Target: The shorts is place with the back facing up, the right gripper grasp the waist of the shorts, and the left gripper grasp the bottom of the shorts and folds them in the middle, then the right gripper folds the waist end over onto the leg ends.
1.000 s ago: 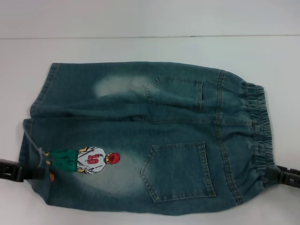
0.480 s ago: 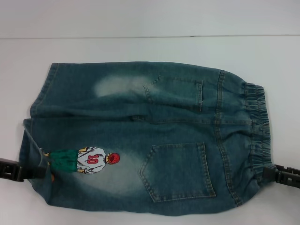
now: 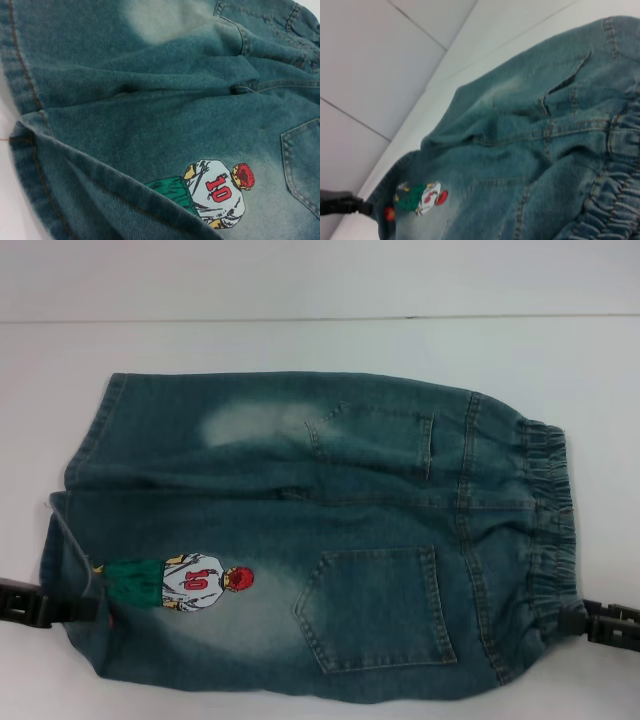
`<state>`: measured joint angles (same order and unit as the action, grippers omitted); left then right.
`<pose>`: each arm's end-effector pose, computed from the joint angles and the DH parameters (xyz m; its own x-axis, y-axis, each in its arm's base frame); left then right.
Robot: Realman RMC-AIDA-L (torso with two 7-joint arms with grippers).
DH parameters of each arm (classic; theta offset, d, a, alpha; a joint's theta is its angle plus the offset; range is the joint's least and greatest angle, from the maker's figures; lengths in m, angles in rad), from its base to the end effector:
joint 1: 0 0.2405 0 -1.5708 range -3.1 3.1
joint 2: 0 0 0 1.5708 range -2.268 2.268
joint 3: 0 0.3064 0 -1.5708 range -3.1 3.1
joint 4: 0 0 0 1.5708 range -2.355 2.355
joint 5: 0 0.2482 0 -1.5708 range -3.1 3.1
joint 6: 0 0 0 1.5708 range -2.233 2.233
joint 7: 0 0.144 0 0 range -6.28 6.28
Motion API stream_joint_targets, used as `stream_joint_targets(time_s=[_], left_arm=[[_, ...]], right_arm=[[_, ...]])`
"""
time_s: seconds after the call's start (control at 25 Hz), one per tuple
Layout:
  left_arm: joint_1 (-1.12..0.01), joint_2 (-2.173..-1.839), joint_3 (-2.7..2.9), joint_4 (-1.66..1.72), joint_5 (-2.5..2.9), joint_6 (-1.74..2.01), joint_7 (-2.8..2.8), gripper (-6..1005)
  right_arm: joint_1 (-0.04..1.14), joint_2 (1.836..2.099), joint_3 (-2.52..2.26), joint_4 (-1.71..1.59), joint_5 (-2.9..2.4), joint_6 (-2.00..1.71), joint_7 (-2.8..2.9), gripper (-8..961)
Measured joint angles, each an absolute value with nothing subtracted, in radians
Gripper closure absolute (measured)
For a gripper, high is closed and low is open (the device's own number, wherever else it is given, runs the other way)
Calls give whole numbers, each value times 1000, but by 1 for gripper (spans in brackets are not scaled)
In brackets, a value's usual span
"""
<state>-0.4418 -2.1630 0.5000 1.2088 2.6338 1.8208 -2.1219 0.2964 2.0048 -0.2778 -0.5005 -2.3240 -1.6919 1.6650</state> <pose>-0.3669 0.3219 0.0501 0.4365 0.8856 0.1588 0.8928 -0.4046 -0.1980 0.4492 0.2492 0.0026 0.2906 -0.7979 -0.5281 -0.9109 -0.3997 0.1026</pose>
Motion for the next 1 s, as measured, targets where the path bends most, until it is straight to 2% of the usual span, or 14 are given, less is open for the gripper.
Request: stream_joint_targets(time_s=[0.32,0.92,1.0], left_arm=[[-443,-2163,500,1206,2634,1821,-2123,993],[-446,-2163,500,1193,2634,1815,-2122,993],[-447,-2163,501,1192,2634,1813,-2121,992]], right_arm=[[294,1991,-311,-502,-2326,-1690,1677,44],[332,1996,-328,-499,-2325,-1684,1704,48],[332,1993,-333,-499,-2325,-1678,1703,120]])
